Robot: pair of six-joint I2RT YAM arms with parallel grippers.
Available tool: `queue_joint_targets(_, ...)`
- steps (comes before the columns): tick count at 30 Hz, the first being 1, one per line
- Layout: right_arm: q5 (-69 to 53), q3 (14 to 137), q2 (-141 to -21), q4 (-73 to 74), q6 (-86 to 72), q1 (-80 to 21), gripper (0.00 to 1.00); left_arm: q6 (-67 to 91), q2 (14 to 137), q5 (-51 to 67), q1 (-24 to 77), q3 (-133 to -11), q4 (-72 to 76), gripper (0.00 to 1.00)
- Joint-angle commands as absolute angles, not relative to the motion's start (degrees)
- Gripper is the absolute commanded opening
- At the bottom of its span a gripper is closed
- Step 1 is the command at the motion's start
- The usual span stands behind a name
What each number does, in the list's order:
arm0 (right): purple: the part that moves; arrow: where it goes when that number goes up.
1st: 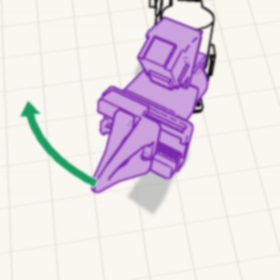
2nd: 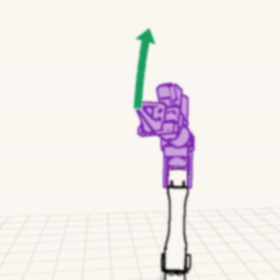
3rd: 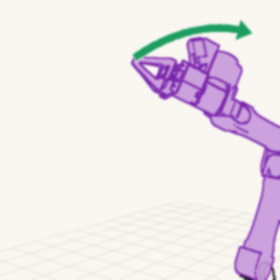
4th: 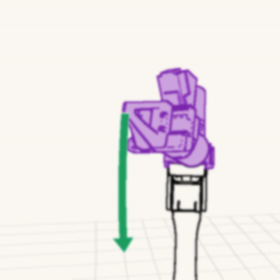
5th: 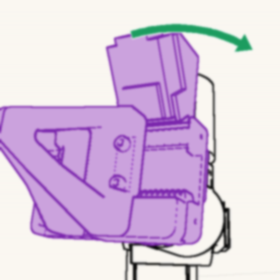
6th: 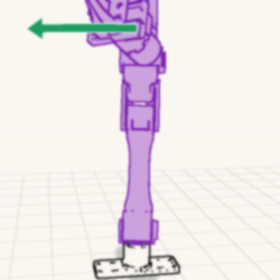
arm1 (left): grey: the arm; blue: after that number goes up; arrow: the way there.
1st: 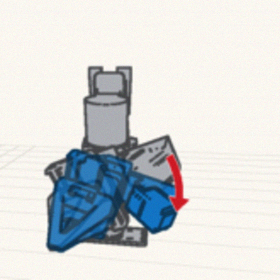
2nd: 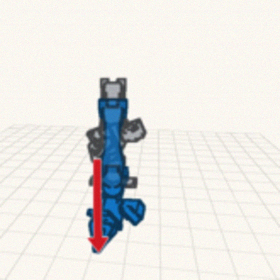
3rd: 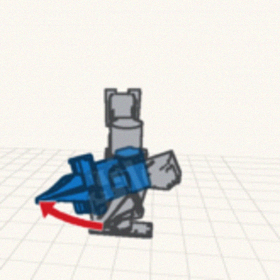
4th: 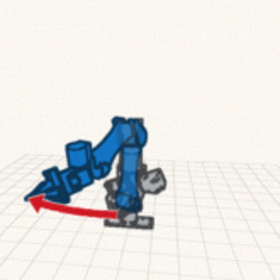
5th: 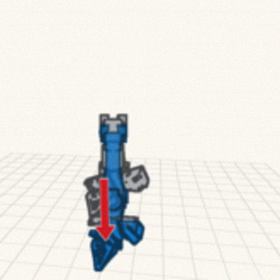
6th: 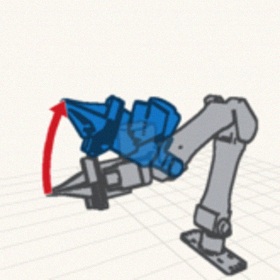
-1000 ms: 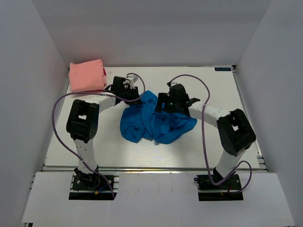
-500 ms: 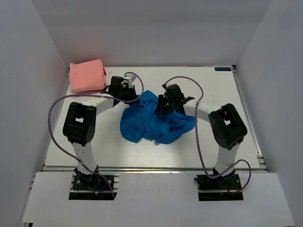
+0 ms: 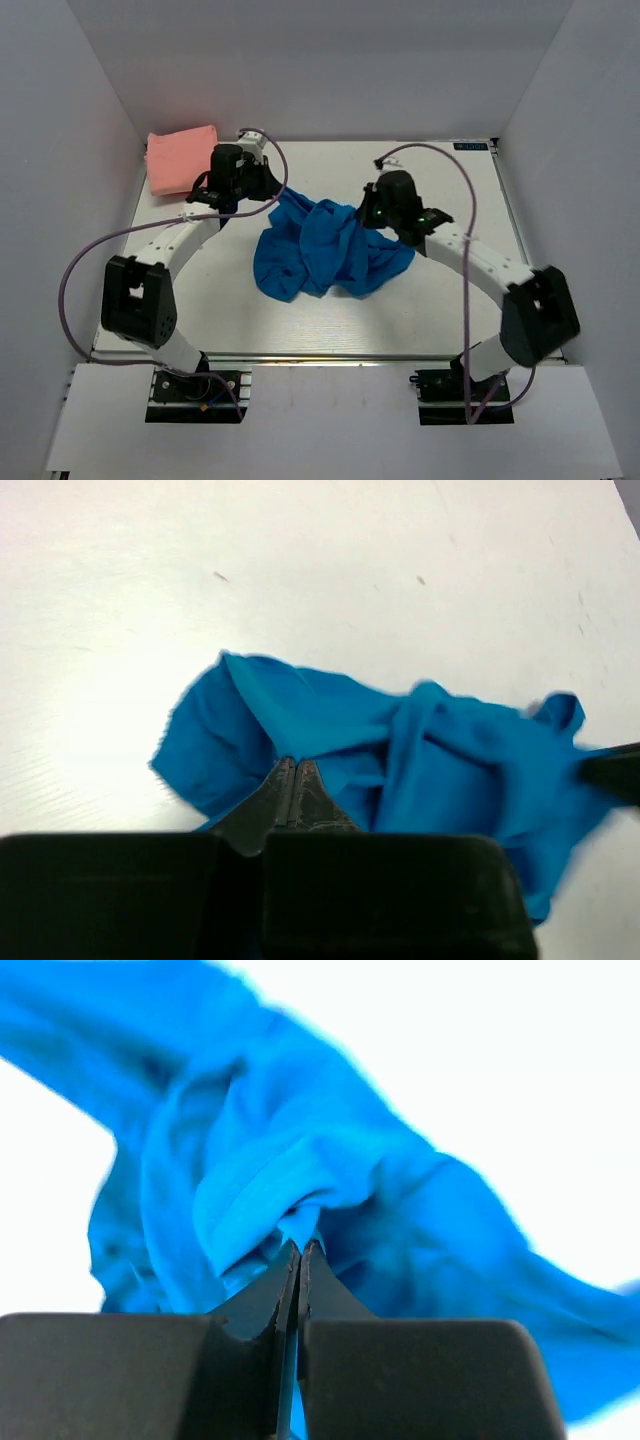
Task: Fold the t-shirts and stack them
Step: Flatten out the tshirt
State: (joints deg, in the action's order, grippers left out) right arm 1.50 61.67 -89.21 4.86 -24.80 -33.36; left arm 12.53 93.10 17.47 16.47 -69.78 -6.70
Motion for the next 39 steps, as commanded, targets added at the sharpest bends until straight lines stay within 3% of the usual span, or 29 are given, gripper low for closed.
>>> queue_joint_targets(1,19.7,65.2,-79.7,10.9,-23.3,-31.9,0.0,12.7,84.4,5.9,15.8,-71.8,-9.7,0.0)
queue_joint_targets(12,46.5,70.8,-54.4,14.3,-15.6,-28.4,0.0,10.1,65.2,-27.4,15.8,-80.1,-17.5,0.0)
queue_joint_targets(19,60.6,76.8,-48.0,12.1,-2.9,-28.2,0.0,7.5,60.9,-47.3,15.8,-85.3,-20.0,0.0)
queue_joint_targets(23,62.7,77.5,-41.9,8.6,2.7,-28.2,0.0,6.2,60.9,-53.8,15.8,-87.2,-20.8,0.0)
queue_joint_targets(28,60.7,78.8,-37.4,4.2,6.9,-28.5,0.0,4.0,59.1,-55.1,15.8,-87.2,-18.6,0.0)
queue_joint_targets(35,61.0,79.2,-42.2,4.2,9.1,-28.5,0.0,2.1,59.8,-53.5,15.8,-88.9,-18.0,0.0)
queue_joint_targets(39,59.7,75.5,-44.3,4.3,5.7,-28.5,0.0,4.5,60.3,-49.7,15.8,-83.4,-15.6,0.0)
